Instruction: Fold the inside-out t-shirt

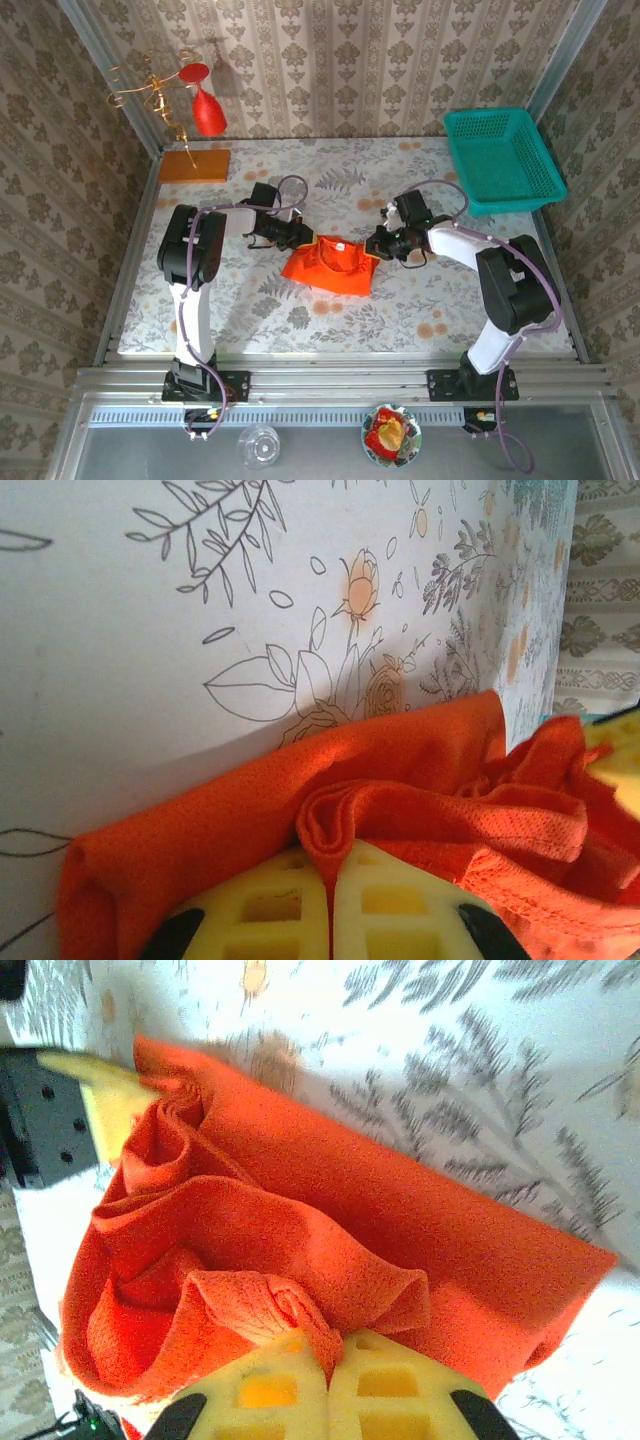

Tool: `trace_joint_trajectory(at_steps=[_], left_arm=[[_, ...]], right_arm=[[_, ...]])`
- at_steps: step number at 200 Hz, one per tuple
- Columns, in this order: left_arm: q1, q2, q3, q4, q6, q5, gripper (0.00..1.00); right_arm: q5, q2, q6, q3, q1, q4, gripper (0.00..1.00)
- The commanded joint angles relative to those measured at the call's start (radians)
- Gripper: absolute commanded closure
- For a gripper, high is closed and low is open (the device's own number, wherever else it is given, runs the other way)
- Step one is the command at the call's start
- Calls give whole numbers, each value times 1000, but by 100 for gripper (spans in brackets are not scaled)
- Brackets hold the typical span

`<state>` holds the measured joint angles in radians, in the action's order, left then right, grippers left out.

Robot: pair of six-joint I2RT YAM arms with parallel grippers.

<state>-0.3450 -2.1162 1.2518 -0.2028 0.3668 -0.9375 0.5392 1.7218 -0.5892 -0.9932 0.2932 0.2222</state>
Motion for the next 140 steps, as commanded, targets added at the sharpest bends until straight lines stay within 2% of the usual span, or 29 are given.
trace_joint_trajectory(at_steps=[1,37,57,101,125,140], left_arm=[[6,-47,0,-66,-56,19,100],[12,-37,-12,-69,-63,22,100],[14,-5,-20,-65,-58,18,100],[18,169,-15,-40,-2,13,100],[16,200,26,-30,18,65,100],[14,171,78,-103,-15,165,100]], right_arm=[[-23,75,-58,-45,-36,22,100],[-111,142,-103,-16,-53,46,100],[-108,192,-85,-20,-61,66,100],[-110,204,-51,-13,-59,88,100],[-106,203,-39,-8,-59,91,100],[-102,204,-30,-5,-58,96,100]])
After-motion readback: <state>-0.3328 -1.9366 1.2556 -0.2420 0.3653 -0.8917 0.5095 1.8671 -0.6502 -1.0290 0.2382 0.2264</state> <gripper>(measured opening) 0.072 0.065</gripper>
